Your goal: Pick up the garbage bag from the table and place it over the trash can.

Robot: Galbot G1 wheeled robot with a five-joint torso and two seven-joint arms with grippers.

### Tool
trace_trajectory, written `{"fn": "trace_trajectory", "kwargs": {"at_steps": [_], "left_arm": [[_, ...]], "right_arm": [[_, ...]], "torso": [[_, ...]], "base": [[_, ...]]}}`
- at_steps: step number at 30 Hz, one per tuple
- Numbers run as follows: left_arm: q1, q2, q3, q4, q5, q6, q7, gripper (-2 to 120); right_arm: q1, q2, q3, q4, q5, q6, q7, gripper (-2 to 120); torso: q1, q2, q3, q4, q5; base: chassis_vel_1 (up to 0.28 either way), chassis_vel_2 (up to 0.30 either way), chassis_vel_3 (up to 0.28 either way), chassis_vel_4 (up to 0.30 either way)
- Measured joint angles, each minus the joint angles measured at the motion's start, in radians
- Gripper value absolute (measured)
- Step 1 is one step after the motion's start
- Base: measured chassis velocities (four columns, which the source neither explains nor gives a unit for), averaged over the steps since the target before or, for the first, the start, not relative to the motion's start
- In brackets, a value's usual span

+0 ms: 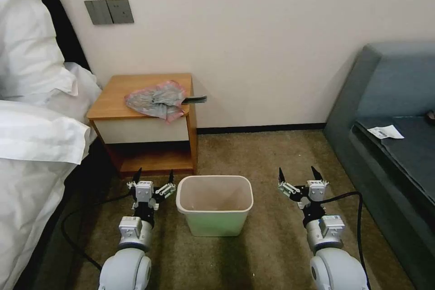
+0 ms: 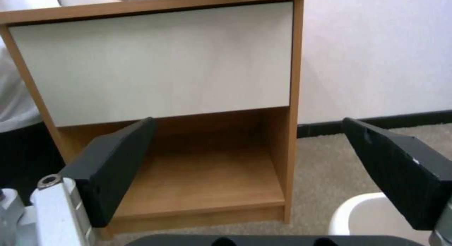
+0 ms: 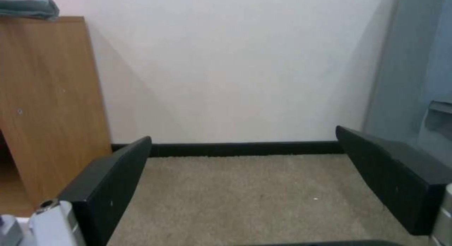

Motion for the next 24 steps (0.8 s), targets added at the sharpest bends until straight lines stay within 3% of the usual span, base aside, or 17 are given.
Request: {"fn": "trace_trajectory", "kwargs": {"at_steps": [24], "left_arm": [[0.000, 0.000, 0.000, 0.000, 0.000, 0.000, 0.000, 99]], "right_arm": [[0.000, 0.000, 0.000, 0.000, 0.000, 0.000, 0.000, 100]], "torso": [[0.000, 0.000, 0.000, 0.0000, 0.0000]], "base": [[0.000, 0.000, 0.000, 0.000]]}}
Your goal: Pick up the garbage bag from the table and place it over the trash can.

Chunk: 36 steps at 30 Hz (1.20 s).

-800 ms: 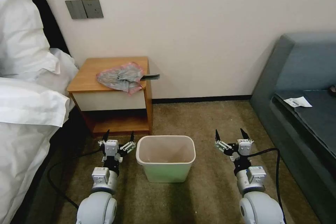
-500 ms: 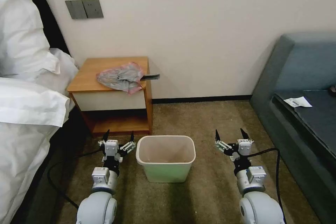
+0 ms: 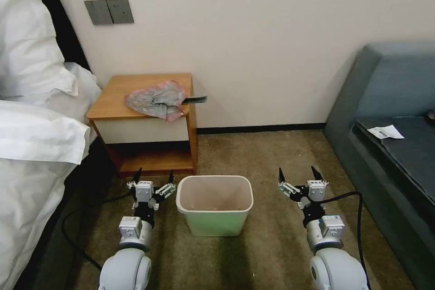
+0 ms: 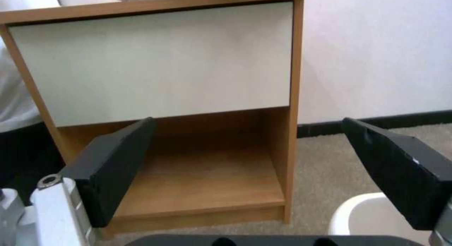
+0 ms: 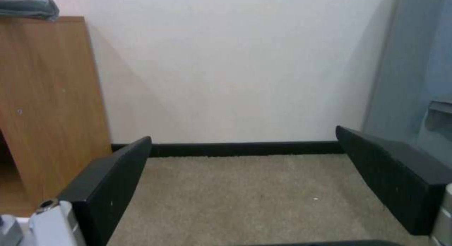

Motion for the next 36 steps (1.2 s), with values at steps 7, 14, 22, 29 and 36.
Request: {"fn": "trace_trajectory", "kwargs": {"at_steps": [7, 14, 22, 29, 36], "left_arm": [[0.000, 0.000, 0.000, 0.000, 0.000, 0.000, 0.000, 99], [0.000, 0.000, 0.000, 0.000, 0.000, 0.000, 0.000, 99], [0.000, 0.000, 0.000, 0.000, 0.000, 0.000, 0.000, 99], [0.001, 0.000, -0.010, 0.000, -0.007, -0.005, 0.001, 99], [0.052, -0.006, -0.209, -0.025, -0.150, -0.143, 0.078, 100]], "right_arm": [[0.000, 0.000, 0.000, 0.000, 0.000, 0.000, 0.000, 100], [0.000, 0.000, 0.000, 0.000, 0.000, 0.000, 0.000, 100], [0.000, 0.000, 0.000, 0.000, 0.000, 0.000, 0.000, 100], [-0.004, 0.000, 0.001, 0.000, -0.002, 0.008, 0.000, 100], [-0.104, 0.012, 0.037, 0.009, -0.040, 0.200, 0.003, 100]], "torso": [[0.000, 0.000, 0.000, 0.0000, 0.0000], [0.000, 0.000, 0.000, 0.0000, 0.0000], [0.000, 0.000, 0.000, 0.0000, 0.0000], [0.000, 0.000, 0.000, 0.0000, 0.0000], [0.000, 0.000, 0.000, 0.0001, -0.0002]], "base": [[0.000, 0.000, 0.000, 0.000], [0.000, 0.000, 0.000, 0.000], [0.000, 0.000, 0.000, 0.000], [0.000, 0.000, 0.000, 0.000], [0.000, 0.000, 0.000, 0.000]]}}
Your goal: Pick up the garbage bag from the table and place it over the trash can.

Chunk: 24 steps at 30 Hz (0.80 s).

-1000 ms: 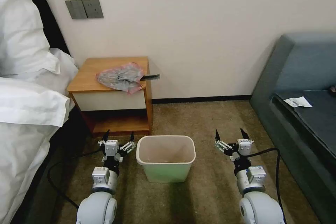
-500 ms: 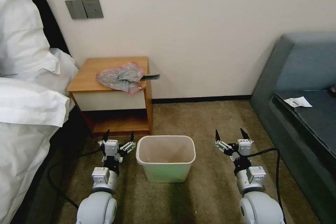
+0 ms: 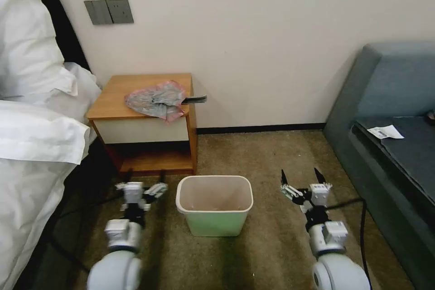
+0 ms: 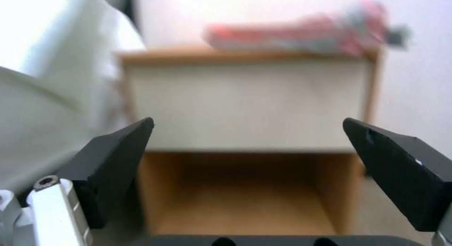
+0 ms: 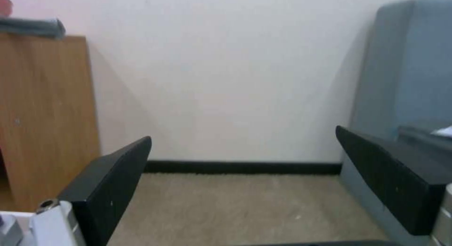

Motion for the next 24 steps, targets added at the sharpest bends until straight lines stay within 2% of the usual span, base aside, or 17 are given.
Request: {"fn": "trace_trajectory", "kwargs": {"at_steps": [1, 2, 3, 5, 6, 8, 11, 15, 17, 19, 20, 24], "left_arm": [[0.009, -0.002, -0.038, -0.005, -0.020, -0.025, 0.011, 100], [0.009, -0.002, -0.038, -0.005, -0.020, -0.025, 0.011, 100], [0.018, -0.009, -0.051, -0.011, -0.037, -0.055, 0.031, 100], [0.027, -0.015, -0.069, -0.019, -0.062, -0.085, 0.045, 100], [0.027, -0.015, -0.069, -0.019, -0.062, -0.085, 0.045, 100], [0.032, -0.019, -0.063, -0.021, -0.078, -0.088, 0.046, 100], [0.037, -0.023, -0.053, -0.025, -0.095, -0.085, 0.046, 100], [0.052, -0.026, -0.037, -0.041, -0.179, -0.051, 0.040, 100], [0.066, -0.025, -0.033, -0.065, -0.231, -0.020, 0.032, 100], [0.071, -0.027, -0.033, -0.071, -0.233, -0.016, 0.030, 100], [0.071, -0.027, -0.033, -0.071, -0.233, -0.016, 0.030, 100], [0.086, -0.033, -0.040, -0.106, -0.221, 0.001, 0.008, 100]], "right_arm": [[-0.020, 0.001, 0.006, 0.002, -0.005, 0.023, 0.001, 100], [-0.020, 0.001, 0.006, 0.002, -0.005, 0.023, 0.001, 100], [-0.024, 0.002, 0.004, 0.003, -0.008, 0.035, -0.001, 100], [-0.047, 0.003, 0.007, 0.011, -0.025, 0.095, -0.005, 100], [-0.047, 0.003, 0.007, 0.011, -0.025, 0.095, -0.005, 100], [-0.072, 0.003, 0.008, 0.029, -0.040, 0.158, -0.009, 100], [-0.076, -0.003, 0.005, 0.043, -0.036, 0.172, -0.009, 100], [-0.048, -0.035, -0.011, 0.047, -0.017, 0.205, 0.007, 100], [0.021, -0.089, -0.030, 0.048, -0.019, 0.232, 0.037, 100], [0.105, -0.161, -0.057, 0.047, -0.027, 0.203, 0.065, 100], [0.105, -0.161, -0.057, 0.047, -0.027, 0.203, 0.065, 100], [0.358, -0.350, -0.200, -0.054, -0.010, 0.143, 0.116, 100]], "torso": [[0.000, 0.000, 0.000, 0.0002, 0.0006], [0.000, 0.000, 0.000, 0.0002, 0.0006], [0.000, 0.000, 0.000, -0.0002, -0.0002], [0.000, 0.000, 0.000, 0.0001, 0.0008], [0.000, 0.000, 0.000, 0.0001, 0.0008], [0.000, 0.000, 0.000, -0.0003, -0.0002], [0.000, 0.000, 0.000, -0.0002, 0.0001], [0.000, 0.000, 0.000, -0.0004, 0.0001], [0.000, 0.000, 0.000, -0.0001, 0.0006], [0.000, 0.000, 0.000, -0.0002, 0.0003], [0.000, 0.000, 0.000, -0.0002, 0.0003], [0.000, 0.000, 0.000, -0.0005, 0.0002]], "base": [[0.000, 0.000, 0.000, 0.000], [0.000, 0.000, 0.000, 0.000], [0.000, 0.000, 0.000, 0.000], [0.000, 0.000, 0.000, 0.000], [0.000, 0.000, 0.000, 0.000], [0.000, 0.000, 0.000, 0.000], [0.000, 0.000, 0.000, 0.000], [0.000, 0.000, 0.000, 0.000], [0.000, 0.000, 0.000, 0.000], [0.000, 0.000, 0.000, 0.000], [0.000, 0.000, 0.000, 0.000], [0.000, 0.000, 0.000, 0.000]]}}
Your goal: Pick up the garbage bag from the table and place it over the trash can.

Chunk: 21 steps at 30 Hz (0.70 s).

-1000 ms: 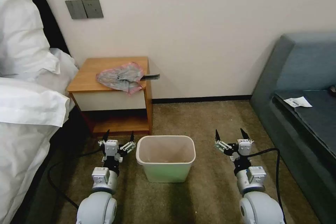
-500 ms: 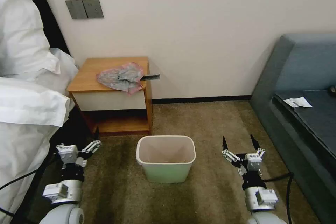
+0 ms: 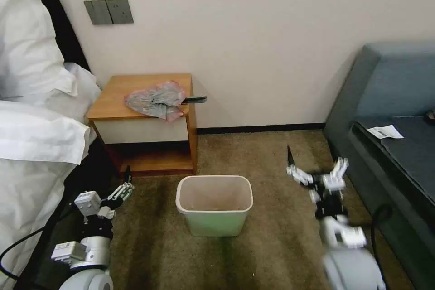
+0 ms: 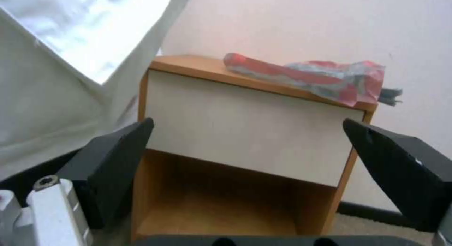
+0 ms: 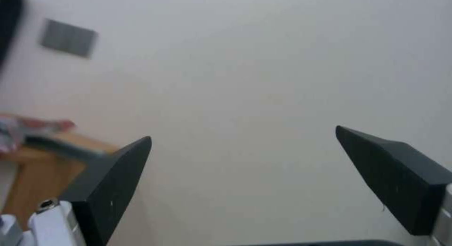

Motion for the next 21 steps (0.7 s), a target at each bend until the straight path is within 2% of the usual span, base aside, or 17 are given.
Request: {"fn": "trace_trajectory", "kwargs": {"at_steps": [1, 3, 4, 7, 8, 9, 10, 12, 13, 17, 18, 21], "left_arm": [[0.000, 0.000, 0.000, 0.000, 0.000, 0.000, 0.000, 100], [0.011, -0.010, -0.002, -0.038, 0.012, 0.020, -0.013, 100], [0.011, -0.010, -0.002, -0.038, 0.012, 0.020, -0.013, 100], [0.014, -0.022, 0.001, -0.047, 0.029, 0.028, -0.021, 100], [0.015, -0.025, 0.003, -0.047, 0.033, 0.030, -0.023, 100], [0.015, -0.025, 0.003, -0.047, 0.033, 0.030, -0.023, 100], [0.015, -0.028, 0.006, -0.041, 0.042, 0.030, -0.023, 100], [0.012, -0.032, 0.008, -0.025, 0.055, 0.030, -0.023, 100], [0.012, -0.032, 0.008, -0.025, 0.055, 0.030, -0.023, 100], [0.002, -0.045, 0.018, 0.006, 0.081, 0.021, -0.024, 100], [0.002, -0.045, 0.018, 0.006, 0.081, 0.021, -0.024, 100], [0.001, -0.046, 0.017, 0.025, 0.090, 0.009, -0.023, 100]], "right_arm": [[0.000, 0.000, 0.000, 0.000, 0.000, 0.000, 0.000, 100], [0.219, -0.076, -0.144, -0.146, 0.001, -0.007, 0.029, 100], [0.219, -0.076, -0.144, -0.146, 0.001, -0.007, 0.029, 100], [0.444, -0.096, -0.299, -0.330, -0.064, 0.015, 0.069, 100], [0.545, -0.089, -0.368, -0.410, -0.122, 0.012, 0.080, 100], [0.545, -0.089, -0.368, -0.410, -0.122, 0.012, 0.080, 100], [0.638, -0.073, -0.436, -0.486, -0.210, -0.002, 0.052, 100], [0.715, -0.047, -0.501, -0.562, -0.322, -0.011, -0.015, 100], [0.715, -0.047, -0.501, -0.562, -0.322, -0.011, -0.015, 100], [0.850, 0.020, -0.604, -0.722, -0.435, 0.003, -0.105, 100], [0.850, 0.020, -0.604, -0.722, -0.435, 0.003, -0.105, 100], [0.925, 0.092, -0.620, -0.828, -0.472, 0.015, -0.139, 100]], "torso": [[0.000, 0.000, 0.000, 0.0000, 0.0000], [0.000, 0.000, 0.000, 0.0010, 0.0005], [0.000, 0.000, 0.000, 0.0010, 0.0005], [0.000, 0.000, 0.000, 0.0004, 0.0005], [0.000, 0.000, 0.000, 0.0007, 0.0000], [0.000, 0.000, 0.000, 0.0007, 0.0000], [0.000, 0.000, 0.000, 0.0009, -0.0003], [0.000, 0.000, 0.000, 0.0007, -0.0003], [0.000, 0.000, 0.000, 0.0007, -0.0003], [0.000, 0.000, 0.000, 0.0003, -0.0002], [0.000, 0.000, 0.000, 0.0003, -0.0002], [0.000, 0.000, 0.000, 0.0005, 0.0000]], "base": [[0.000, 0.000, 0.000, 0.000], [0.000, 0.000, 0.000, 0.000], [0.000, 0.000, 0.000, 0.000], [0.000, 0.000, 0.000, 0.000], [0.000, 0.000, 0.000, 0.000], [0.000, 0.000, 0.000, 0.000], [0.000, 0.000, 0.000, 0.000], [0.000, 0.000, 0.000, 0.000], [0.000, 0.000, 0.000, 0.000], [0.000, 0.000, 0.000, 0.000], [0.000, 0.000, 0.000, 0.000], [0.000, 0.000, 0.000, 0.000]]}}
